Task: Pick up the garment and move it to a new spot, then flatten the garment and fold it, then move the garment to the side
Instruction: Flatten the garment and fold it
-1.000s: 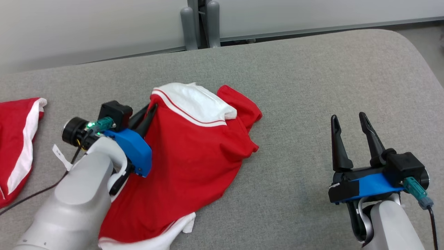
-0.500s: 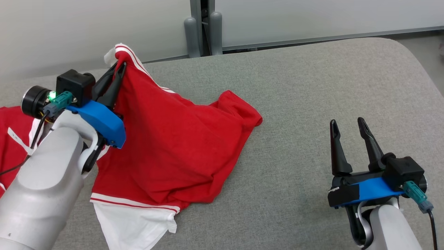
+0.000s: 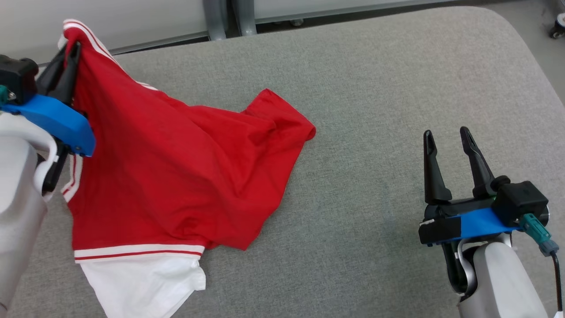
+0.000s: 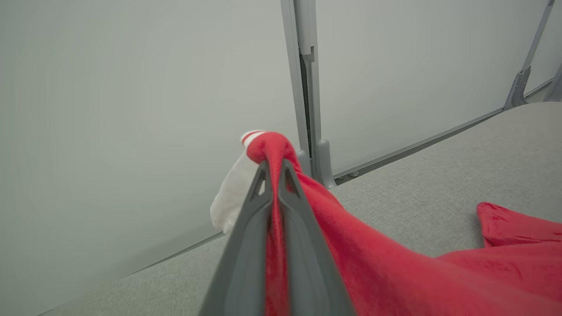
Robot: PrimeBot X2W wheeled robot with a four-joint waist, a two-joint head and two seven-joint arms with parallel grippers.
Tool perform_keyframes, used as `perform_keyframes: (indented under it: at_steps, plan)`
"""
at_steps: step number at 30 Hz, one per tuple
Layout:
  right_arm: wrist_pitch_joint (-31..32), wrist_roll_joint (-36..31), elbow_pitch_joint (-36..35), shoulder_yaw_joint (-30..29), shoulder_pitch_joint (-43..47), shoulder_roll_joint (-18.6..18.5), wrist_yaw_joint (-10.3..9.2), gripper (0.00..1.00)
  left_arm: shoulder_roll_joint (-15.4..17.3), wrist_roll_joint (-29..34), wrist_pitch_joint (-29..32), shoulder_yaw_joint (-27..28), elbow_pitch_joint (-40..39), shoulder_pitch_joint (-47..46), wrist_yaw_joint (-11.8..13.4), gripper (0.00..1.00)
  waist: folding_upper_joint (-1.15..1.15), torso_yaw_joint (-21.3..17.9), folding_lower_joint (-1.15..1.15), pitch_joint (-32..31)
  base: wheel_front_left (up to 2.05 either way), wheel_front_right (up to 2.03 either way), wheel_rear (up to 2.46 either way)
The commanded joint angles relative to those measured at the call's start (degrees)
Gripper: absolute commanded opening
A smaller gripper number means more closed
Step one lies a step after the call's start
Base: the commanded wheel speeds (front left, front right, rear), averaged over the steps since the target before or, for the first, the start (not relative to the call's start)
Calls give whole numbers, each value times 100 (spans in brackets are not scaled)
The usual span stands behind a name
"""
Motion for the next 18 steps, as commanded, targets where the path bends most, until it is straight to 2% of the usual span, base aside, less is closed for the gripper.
perform_keyframes:
  at_steps: [1, 6, 9, 10, 11, 12, 18]
  plan:
    - [-1, -46, -35, -11, -96, 2, -2, 100, 68, 20, -36, 48, 70, -142, -31, 0, 0, -153, 0, 206, 0, 0, 0]
    - [-1, -58, -91, -11, -242, 3, -2, 100, 217, 132, -54, 199, 356, -450, 9, 0, 0, -297, 0, 512, 0, 0, 0]
    - [-1, -65, -117, -47, -301, 2, -2, 100, 188, 198, -48, 335, 417, -449, 63, 0, 0, -317, 0, 633, 0, 0, 0]
    - [-1, -63, -122, -51, -314, 3, -2, 100, 182, 223, -48, 383, 429, -413, 84, 11, 0, -317, 0, 659, 0, 0, 0]
    - [-1, -59, -129, -50, -328, 3, -2, 100, 177, 242, -49, 434, 412, -383, 89, 63, 0, -314, 0, 678, 0, 0, 0]
    - [-1, -52, -130, -50, -346, 3, -2, 100, 166, 271, -50, 502, 365, -348, 106, 100, 0, -306, 0, 695, 0, 0, 0]
    - [-1, -48, -77, -50, -343, 0, -2, 100, 120, 490, -49, 1007, -189, 69, 165, 100, 0, -138, 0, 615, 0, 0, 0]
